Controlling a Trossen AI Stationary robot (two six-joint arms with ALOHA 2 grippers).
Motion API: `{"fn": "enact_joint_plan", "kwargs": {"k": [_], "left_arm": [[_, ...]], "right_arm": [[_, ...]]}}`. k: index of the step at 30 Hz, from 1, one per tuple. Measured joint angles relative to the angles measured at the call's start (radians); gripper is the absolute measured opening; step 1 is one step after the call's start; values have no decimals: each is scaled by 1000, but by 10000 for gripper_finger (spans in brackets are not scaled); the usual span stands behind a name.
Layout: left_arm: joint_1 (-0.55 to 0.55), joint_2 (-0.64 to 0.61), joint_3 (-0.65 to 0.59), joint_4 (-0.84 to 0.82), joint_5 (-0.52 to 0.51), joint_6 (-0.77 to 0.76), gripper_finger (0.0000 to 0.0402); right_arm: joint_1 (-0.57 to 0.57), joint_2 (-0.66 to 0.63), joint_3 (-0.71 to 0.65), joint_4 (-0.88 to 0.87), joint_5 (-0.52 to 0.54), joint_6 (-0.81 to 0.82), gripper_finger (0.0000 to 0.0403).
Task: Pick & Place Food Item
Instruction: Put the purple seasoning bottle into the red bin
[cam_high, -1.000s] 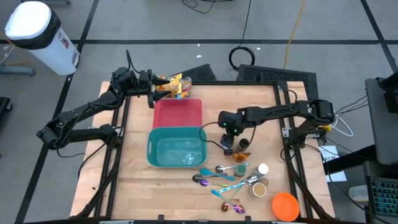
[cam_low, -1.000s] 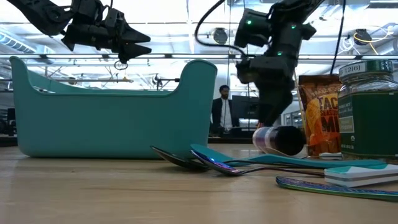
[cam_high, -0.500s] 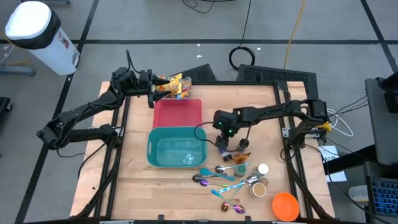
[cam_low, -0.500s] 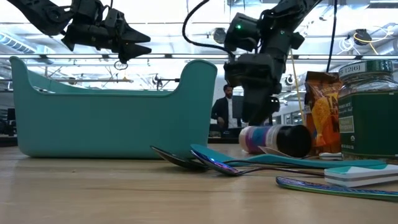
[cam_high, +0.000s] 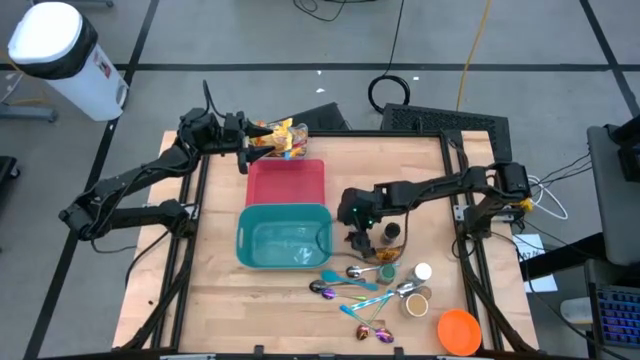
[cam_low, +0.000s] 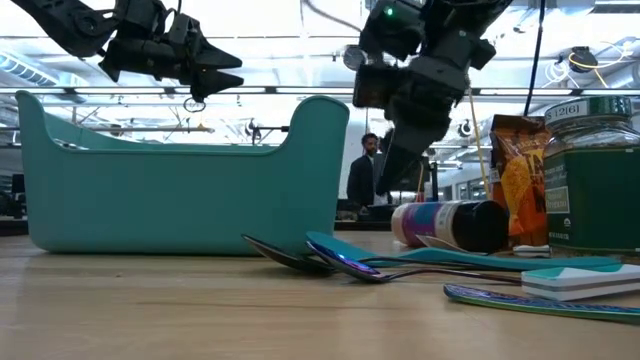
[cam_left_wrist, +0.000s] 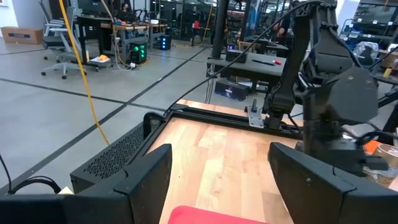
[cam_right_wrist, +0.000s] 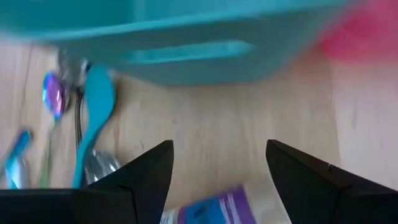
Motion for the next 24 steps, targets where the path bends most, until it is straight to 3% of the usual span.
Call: {"fn": "enact_joint_plan", "kwargs": {"k": [4,11,17,24], "left_arm": [[0,0,0,0,0,0,273],[0,0,0,0,0,0,273],[0,0,0,0,0,0,274],[0,0,0,0,0,0,274]], "right_arm": [[31,0,0,-7,41,-329,251],[81,0,0,-51,320,-732,251],[119,0,0,-105,504,-801,251],[207,0,0,-137,625,-871,251]]}}
